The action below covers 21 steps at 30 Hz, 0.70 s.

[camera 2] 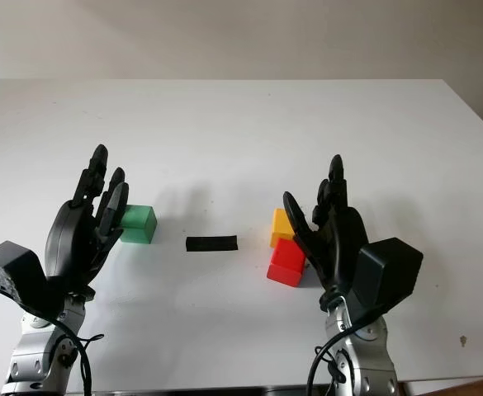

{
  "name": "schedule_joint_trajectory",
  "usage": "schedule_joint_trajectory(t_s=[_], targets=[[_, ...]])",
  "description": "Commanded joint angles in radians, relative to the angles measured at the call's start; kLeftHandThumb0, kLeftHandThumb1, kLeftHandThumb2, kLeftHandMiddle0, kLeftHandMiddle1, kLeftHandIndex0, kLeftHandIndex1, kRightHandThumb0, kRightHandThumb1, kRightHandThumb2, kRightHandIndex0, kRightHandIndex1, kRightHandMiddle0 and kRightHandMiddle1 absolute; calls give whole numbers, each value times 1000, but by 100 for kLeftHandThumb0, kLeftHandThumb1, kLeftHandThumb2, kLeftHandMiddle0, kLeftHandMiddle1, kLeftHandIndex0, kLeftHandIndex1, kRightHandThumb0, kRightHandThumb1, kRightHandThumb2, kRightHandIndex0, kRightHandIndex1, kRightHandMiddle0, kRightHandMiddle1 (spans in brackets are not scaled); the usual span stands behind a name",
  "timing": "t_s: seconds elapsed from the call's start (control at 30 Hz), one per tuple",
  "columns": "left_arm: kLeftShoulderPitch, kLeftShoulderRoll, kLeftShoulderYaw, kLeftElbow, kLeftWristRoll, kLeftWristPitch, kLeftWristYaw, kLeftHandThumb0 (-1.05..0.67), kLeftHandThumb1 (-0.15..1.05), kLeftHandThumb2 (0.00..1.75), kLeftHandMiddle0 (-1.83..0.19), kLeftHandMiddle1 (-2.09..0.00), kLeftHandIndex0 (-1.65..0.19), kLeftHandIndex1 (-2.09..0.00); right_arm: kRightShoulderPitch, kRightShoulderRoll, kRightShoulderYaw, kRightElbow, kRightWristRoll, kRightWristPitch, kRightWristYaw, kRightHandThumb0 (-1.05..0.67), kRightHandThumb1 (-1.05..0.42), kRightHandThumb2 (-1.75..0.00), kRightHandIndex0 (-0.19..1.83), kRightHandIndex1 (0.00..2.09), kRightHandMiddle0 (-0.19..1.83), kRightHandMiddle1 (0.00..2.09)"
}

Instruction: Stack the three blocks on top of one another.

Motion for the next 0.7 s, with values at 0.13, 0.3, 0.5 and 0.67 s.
schedule_joint_trajectory(t_s=[0.13,0.3,0.5,0.67], targets=[[4,1,-3,-13,15,-6,4,-63,105,40,4,-6,8,-5,-2,-7,-2,-18,3,-4,6,-35,-105,-32,-19,0,-19,0],[-5,-7,-2,-4,12,-5,7,-62,105,40,3,-6,8,-5,-19,-16,-6,-3,-3,0,14,-35,-105,-31,-19,0,-19,0],[-18,4,6,2,-3,-5,-8,-64,105,39,6,-5,9,-5,-92,-150,-40,-10,-40,-18,95,-38,-105,-20,-19,0,-16,3],[-39,19,19,19,-7,-26,-24,-61,105,43,6,-5,9,-5,-220,-407,-79,-37,-115,-17,253,-54,-94,-5,-11,5,8,15]])
